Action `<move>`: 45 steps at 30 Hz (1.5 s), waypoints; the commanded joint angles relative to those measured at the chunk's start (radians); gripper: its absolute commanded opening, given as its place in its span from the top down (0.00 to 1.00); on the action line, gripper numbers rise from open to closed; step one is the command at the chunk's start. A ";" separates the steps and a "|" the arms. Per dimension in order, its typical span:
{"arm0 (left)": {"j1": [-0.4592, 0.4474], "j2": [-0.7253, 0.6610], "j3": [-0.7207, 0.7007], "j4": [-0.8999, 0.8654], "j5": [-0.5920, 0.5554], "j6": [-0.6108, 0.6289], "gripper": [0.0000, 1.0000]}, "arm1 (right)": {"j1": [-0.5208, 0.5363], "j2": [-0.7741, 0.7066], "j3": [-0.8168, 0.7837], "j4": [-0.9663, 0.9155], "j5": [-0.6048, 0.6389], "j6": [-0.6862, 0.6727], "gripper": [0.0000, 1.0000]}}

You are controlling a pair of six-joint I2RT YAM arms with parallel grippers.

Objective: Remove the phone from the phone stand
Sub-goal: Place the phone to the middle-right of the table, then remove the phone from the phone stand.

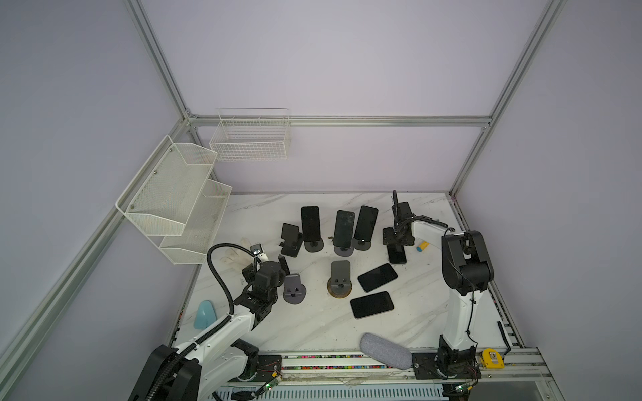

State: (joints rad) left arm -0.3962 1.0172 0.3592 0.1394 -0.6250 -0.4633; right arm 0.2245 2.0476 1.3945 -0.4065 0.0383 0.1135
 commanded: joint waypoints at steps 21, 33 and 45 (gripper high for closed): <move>-0.005 -0.003 0.023 0.003 -0.058 -0.019 0.01 | 0.001 -0.165 -0.094 0.056 0.088 0.136 0.03; -0.004 0.038 0.036 -0.022 -0.053 -0.038 0.00 | 0.021 -0.375 -0.050 0.023 0.155 0.376 0.03; -0.004 0.007 0.029 -0.023 -0.058 -0.034 0.00 | 0.230 -0.262 0.232 -0.119 0.207 0.480 0.03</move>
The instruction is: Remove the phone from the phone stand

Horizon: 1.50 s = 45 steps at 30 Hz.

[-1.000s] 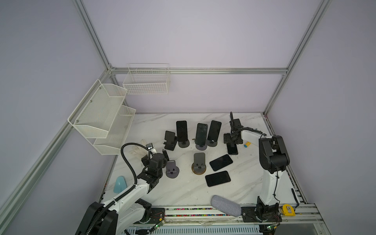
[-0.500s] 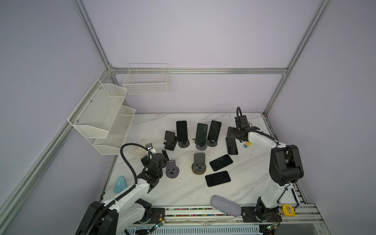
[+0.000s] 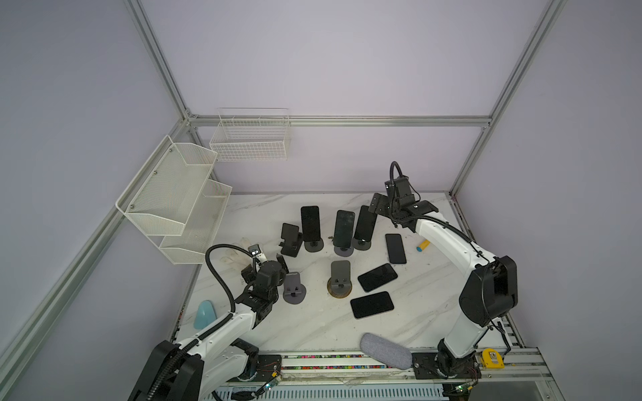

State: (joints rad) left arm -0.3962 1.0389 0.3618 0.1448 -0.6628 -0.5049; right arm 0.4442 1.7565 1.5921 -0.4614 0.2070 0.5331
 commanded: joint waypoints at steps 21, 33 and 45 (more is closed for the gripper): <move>-0.003 -0.017 0.044 -0.058 -0.013 0.006 0.00 | 0.085 0.210 0.164 -0.073 0.126 0.114 0.03; -0.004 -0.037 0.035 -0.041 -0.001 0.011 0.00 | 0.099 0.267 0.152 -0.091 0.223 0.110 0.06; -0.004 -0.052 0.041 -0.071 0.006 -0.013 0.00 | 0.111 0.310 0.167 -0.111 0.267 0.096 0.18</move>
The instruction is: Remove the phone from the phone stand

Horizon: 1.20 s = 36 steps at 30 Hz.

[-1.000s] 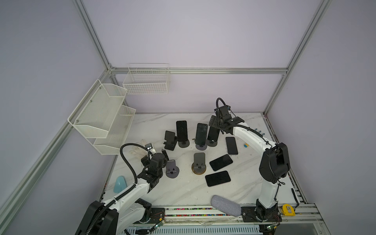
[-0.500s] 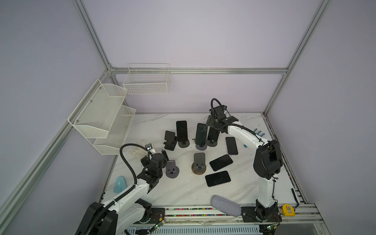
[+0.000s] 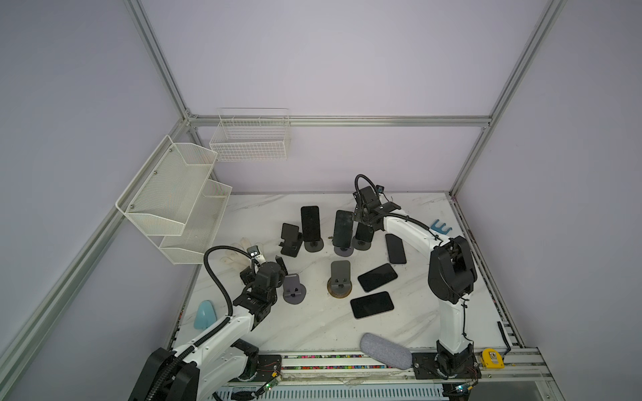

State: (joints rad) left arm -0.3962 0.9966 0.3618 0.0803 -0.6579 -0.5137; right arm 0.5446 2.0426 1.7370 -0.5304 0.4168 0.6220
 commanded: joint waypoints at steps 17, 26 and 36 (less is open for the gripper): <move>-0.004 -0.004 0.052 -0.040 -0.023 -0.018 0.00 | 0.012 -0.015 0.024 -0.017 0.070 -0.075 0.28; -0.004 0.006 0.044 -0.017 -0.018 -0.022 0.00 | 0.012 -0.095 0.005 0.012 0.046 -0.147 0.30; -0.004 0.033 0.069 -0.044 -0.013 -0.023 0.00 | 0.005 -0.176 0.004 0.043 0.078 -0.350 0.32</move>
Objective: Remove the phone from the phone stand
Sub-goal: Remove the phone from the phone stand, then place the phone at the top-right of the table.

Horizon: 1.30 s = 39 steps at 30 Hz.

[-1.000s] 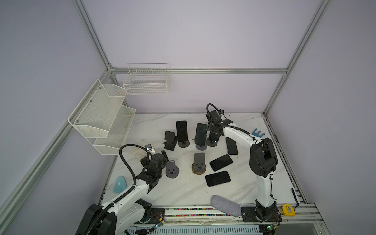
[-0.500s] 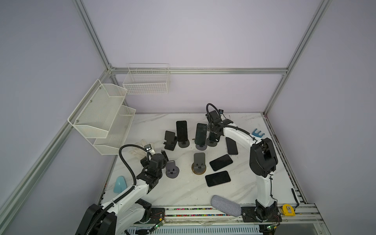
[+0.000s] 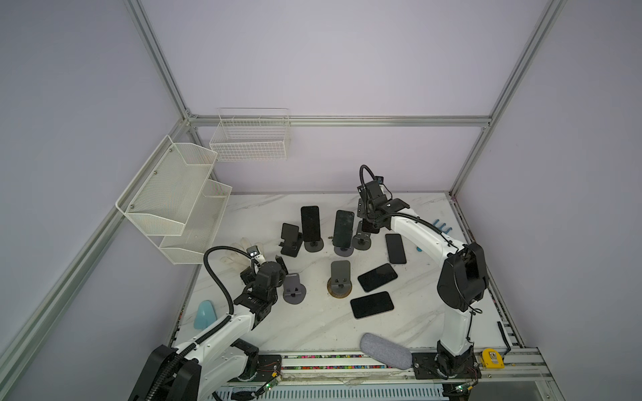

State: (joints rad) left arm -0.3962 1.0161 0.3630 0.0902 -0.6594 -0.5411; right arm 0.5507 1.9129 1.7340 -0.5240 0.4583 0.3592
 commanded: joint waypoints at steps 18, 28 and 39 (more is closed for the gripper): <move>-0.004 0.032 0.059 -0.020 0.005 0.002 0.00 | -0.251 -0.088 -0.048 0.030 -0.173 -0.244 0.34; -0.004 0.027 0.054 -0.024 -0.001 0.006 0.00 | -0.310 0.076 0.084 0.024 -0.249 -0.345 0.35; -0.004 0.036 0.038 0.027 0.031 0.000 0.00 | -0.410 0.194 0.171 0.028 -0.374 -0.405 0.37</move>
State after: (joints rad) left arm -0.3962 1.0370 0.3634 0.1234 -0.6415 -0.5491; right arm 0.1608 2.0964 1.8591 -0.5137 0.1394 -0.0132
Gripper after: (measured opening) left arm 0.995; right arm 0.755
